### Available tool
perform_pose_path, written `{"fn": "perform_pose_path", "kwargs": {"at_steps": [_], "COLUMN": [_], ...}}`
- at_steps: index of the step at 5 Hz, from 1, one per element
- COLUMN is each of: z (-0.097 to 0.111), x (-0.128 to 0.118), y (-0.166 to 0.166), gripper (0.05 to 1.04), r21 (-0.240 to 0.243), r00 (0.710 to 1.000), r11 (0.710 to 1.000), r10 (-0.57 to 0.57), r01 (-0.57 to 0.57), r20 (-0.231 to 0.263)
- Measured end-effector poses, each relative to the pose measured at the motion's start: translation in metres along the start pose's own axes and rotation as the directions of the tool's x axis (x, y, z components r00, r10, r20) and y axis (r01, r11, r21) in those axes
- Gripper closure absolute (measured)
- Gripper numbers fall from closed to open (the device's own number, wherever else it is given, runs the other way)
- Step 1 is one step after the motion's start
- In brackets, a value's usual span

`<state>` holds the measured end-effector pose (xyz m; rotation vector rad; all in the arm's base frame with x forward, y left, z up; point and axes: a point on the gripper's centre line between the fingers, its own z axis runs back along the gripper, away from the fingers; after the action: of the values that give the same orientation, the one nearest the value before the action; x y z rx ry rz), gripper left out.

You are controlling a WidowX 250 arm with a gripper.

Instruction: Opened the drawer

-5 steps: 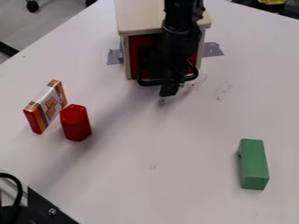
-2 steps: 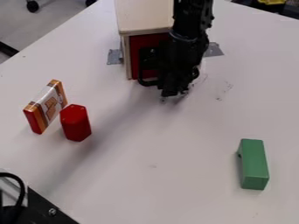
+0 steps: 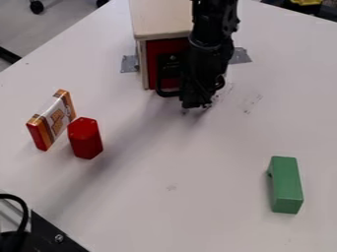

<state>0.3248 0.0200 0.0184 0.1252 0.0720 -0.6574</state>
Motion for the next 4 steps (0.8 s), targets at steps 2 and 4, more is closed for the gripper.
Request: {"fn": "perform_pose_path", "kwargs": {"at_steps": [2, 4], "z": [0.010, 0.013], "x": [-0.010, -0.019], "y": [-0.025, -0.040], "gripper": [0.940, 0.941], "r21": [-0.002, -0.011], "r00": [0.998, 0.996], "r11": [0.998, 0.996], "r10": [-0.058, -0.090], "r01": [0.058, 0.090], "r20": [0.023, 0.025]}}
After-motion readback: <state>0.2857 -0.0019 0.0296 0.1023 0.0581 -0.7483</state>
